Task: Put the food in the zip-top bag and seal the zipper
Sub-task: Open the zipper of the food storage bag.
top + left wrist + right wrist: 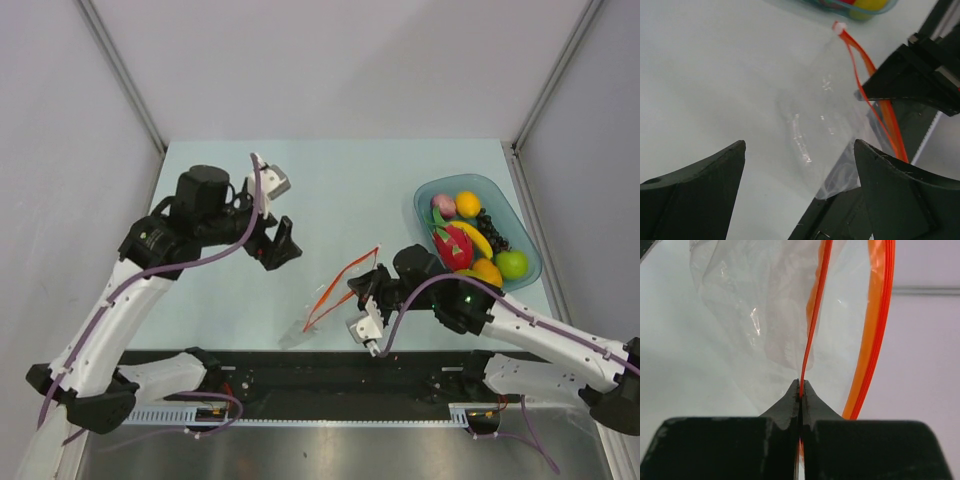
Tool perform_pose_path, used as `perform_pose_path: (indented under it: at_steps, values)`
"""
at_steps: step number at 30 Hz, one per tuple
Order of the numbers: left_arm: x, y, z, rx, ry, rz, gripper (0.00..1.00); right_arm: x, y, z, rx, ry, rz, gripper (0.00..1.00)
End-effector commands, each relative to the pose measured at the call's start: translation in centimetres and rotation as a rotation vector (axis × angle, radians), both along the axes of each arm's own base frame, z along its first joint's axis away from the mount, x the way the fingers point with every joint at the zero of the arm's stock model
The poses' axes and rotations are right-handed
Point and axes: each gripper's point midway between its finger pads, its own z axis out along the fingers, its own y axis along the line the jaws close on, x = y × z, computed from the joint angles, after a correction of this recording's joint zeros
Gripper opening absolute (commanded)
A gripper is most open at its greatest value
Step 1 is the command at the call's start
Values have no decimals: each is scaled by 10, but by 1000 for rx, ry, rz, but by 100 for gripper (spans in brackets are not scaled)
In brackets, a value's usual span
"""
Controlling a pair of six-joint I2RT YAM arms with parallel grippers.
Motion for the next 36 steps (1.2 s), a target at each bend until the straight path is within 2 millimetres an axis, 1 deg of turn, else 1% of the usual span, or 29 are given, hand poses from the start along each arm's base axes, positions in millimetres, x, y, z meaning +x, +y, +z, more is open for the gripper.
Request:
perform_pose_path:
  at_steps: [1, 2, 3, 4, 5, 6, 10, 11, 12, 14, 15, 17, 19, 20, 23, 24, 25, 26, 27, 28, 29, 30, 31, 32, 33, 35, 36]
  values:
    - [-27, -31, -7, -36, 73, -135, 93, -2, 21, 42, 97, -173, 73, 0]
    - [-26, -37, -12, -23, 87, -145, 93, -3, 22, 43, 98, -183, 76, 0]
    - [-26, -42, -13, -19, 82, -152, 93, -8, 25, 43, 98, -186, 93, 0]
    - [-32, -50, -15, -10, 81, -180, 93, -9, 27, 43, 97, -187, 95, 0]
    - [-31, -55, -18, -1, 83, -189, 93, -9, 27, 43, 89, -199, 93, 0]
    - [-35, -62, -17, 0, 84, -213, 93, -13, 29, 42, 85, -197, 102, 0]
    - [-43, -79, -23, 15, 113, -267, 93, -15, 30, 38, 54, -187, 94, 0]
    - [-46, -81, -25, 17, 121, -283, 92, -15, 31, 37, 45, -184, 93, 0]
    - [-52, -84, -31, 25, 136, -301, 92, -15, 31, 37, 41, -181, 91, 0]
    - [-61, -85, -39, 20, 169, -317, 92, -14, 31, 34, 25, -177, 87, 0]
    - [-69, -84, -48, 23, 205, -327, 92, -13, 31, 35, 23, -172, 84, 0]
    - [-72, -82, -60, 29, 230, -322, 91, -14, 32, 34, 17, -164, 85, 0]
    - [-69, -82, -66, 42, 228, -307, 86, -15, 33, 34, 21, -161, 83, 0]
    - [-69, -82, -73, 54, 240, -304, 85, -17, 35, 35, 24, -162, 91, 0]
    - [-63, -83, -86, 87, 255, -283, 76, -19, 40, 38, 35, -160, 99, 0]
    - [-58, -81, -88, 102, 247, -263, 62, -20, 41, 38, 35, -155, 100, 0]
    - [-55, -79, -85, 97, 239, -247, 50, -20, 40, 39, 36, -152, 100, 0]
    - [-51, -77, -81, 74, 260, -206, 41, -21, 39, 35, 23, -146, 101, 0]
    - [-35, -66, -79, 52, 267, -138, 25, -22, 36, 35, 23, -149, 95, 0]
    - [-30, -60, -73, 19, 278, -111, 19, -21, 32, 24, 1, -140, 88, 0]
    - [-22, -51, -73, 2, 300, -61, 11, -21, 29, 18, -12, -138, 83, 0]
    - [-2, -33, -71, -17, 299, 29, 0, -15, 24, 12, -20, -130, 69, 0]
    - [8, -22, -69, -31, 290, 84, 0, -10, 18, 6, -30, -127, 63, 0]
    - [14, -10, -67, -49, 286, 143, 0, -6, 12, -8, -59, -126, 68, 0]
    - [28, 8, -67, -64, 279, 230, 0, 4, 5, -15, -63, -120, 54, 0]
    - [35, 27, -71, -71, 263, 320, 0, 14, 0, -27, -73, -149, 58, 0]
    - [36, 30, -72, -71, 254, 337, 0, 18, -1, -28, -65, -156, 64, 0]
